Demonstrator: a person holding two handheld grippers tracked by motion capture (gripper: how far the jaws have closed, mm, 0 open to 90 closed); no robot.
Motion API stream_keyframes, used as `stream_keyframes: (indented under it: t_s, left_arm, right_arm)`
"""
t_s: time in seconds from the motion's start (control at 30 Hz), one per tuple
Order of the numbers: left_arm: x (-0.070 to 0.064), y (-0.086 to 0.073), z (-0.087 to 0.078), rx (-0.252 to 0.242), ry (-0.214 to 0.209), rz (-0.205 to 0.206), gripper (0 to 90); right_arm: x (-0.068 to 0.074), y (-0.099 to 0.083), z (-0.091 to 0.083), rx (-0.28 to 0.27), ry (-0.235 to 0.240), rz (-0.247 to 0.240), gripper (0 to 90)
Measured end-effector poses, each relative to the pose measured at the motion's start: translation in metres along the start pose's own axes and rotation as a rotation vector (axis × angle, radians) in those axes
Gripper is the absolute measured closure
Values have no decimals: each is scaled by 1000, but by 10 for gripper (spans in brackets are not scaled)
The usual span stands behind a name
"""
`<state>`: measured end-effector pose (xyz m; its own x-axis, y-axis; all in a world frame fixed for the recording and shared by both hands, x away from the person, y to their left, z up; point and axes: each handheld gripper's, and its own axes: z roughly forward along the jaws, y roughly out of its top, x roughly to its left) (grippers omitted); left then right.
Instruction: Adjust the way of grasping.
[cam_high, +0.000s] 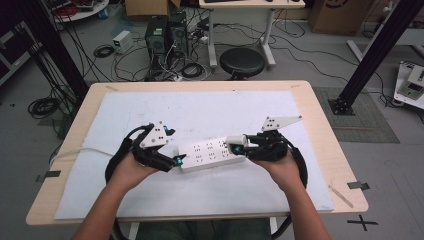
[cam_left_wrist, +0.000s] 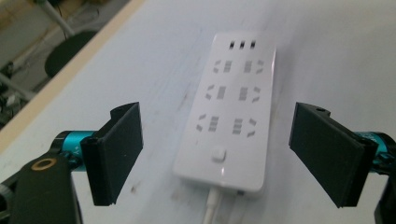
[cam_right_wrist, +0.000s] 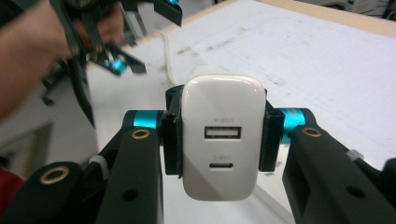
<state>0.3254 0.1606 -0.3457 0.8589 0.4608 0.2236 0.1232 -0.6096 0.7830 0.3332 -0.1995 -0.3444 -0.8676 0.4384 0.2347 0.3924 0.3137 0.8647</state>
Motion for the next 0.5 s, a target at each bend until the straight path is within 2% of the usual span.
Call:
stream_keyframes:
  t_s: [0.03, 0.13, 0.23, 0.33, 0.5]
  left_arm:
    - [5, -1, -3, 33, 1, -9, 176]
    - [17, -5, -9, 72, -2, -40, 176]
    - [25, -9, -15, 85, -10, -67, 176]
    - [33, -15, -19, 99, 5, -83, 176]
    - [41, -25, -22, 124, 5, -103, 176]
  right_arm:
    - [1, 1, -1, 4, -16, -19, 633]
    - [4, 6, -5, 37, -73, -60, 633]
    - [6, 8, -7, 53, -93, -71, 632]
    - [6, 8, -8, 71, -112, -79, 633]
    - [3, 7, -6, 85, -108, -77, 633]
